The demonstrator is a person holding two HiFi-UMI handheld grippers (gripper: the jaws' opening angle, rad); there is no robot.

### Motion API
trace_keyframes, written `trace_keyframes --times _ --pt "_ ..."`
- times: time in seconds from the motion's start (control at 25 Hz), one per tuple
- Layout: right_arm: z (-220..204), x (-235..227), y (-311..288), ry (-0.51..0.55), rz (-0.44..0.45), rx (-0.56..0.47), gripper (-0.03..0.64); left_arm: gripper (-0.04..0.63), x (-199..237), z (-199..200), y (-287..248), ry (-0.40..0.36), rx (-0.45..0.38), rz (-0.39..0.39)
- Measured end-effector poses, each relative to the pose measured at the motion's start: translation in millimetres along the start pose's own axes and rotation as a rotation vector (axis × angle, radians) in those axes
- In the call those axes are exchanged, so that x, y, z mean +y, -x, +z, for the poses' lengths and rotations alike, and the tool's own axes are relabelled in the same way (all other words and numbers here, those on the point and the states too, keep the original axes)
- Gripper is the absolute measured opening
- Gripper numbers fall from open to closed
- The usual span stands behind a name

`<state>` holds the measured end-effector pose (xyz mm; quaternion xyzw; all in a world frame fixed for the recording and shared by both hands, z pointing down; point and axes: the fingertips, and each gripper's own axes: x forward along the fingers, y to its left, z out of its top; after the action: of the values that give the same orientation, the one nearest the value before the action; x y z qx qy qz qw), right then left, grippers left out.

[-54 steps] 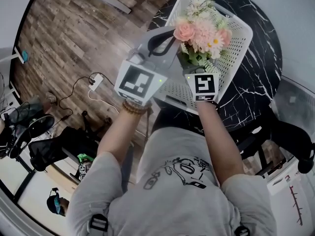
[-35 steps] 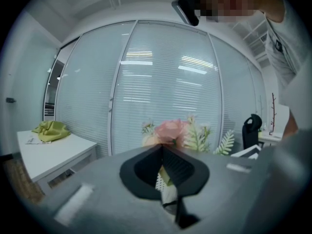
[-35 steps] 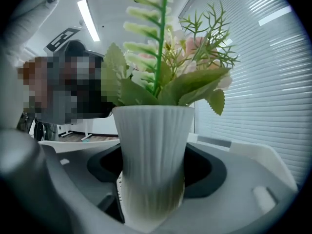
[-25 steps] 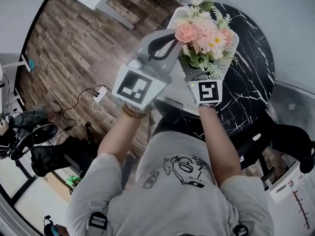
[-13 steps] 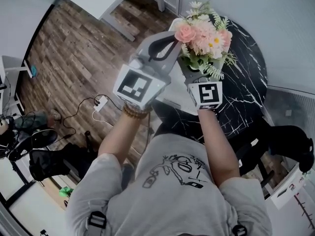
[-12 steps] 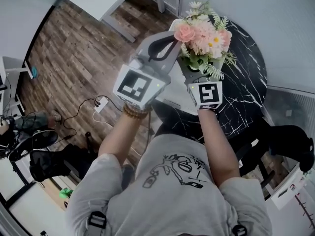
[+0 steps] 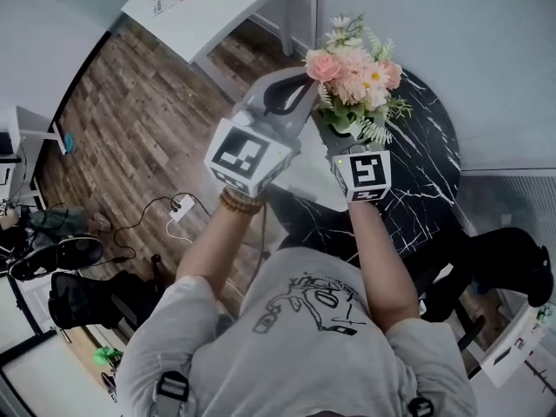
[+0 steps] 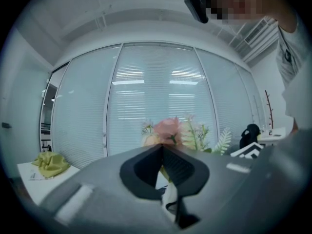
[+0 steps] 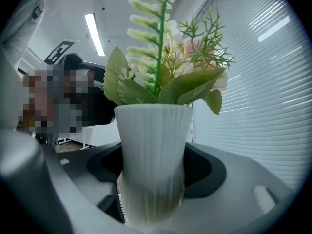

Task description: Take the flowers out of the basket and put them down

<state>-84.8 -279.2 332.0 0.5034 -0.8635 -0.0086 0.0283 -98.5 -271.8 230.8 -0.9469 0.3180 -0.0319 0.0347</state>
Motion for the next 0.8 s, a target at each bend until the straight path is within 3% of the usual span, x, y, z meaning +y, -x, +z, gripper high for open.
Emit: trace_keyframes --times 0.4,0.8 --pt "20 4 7 0.001 0.013 -0.002 0.35 0.003 -7 20 7 -0.023 0.001 0.002" --pt "22 -26 43 0.019 -0.053 0.001 0.35 0.003 -45 28 -18 -0.016 -0.027 -0.073"
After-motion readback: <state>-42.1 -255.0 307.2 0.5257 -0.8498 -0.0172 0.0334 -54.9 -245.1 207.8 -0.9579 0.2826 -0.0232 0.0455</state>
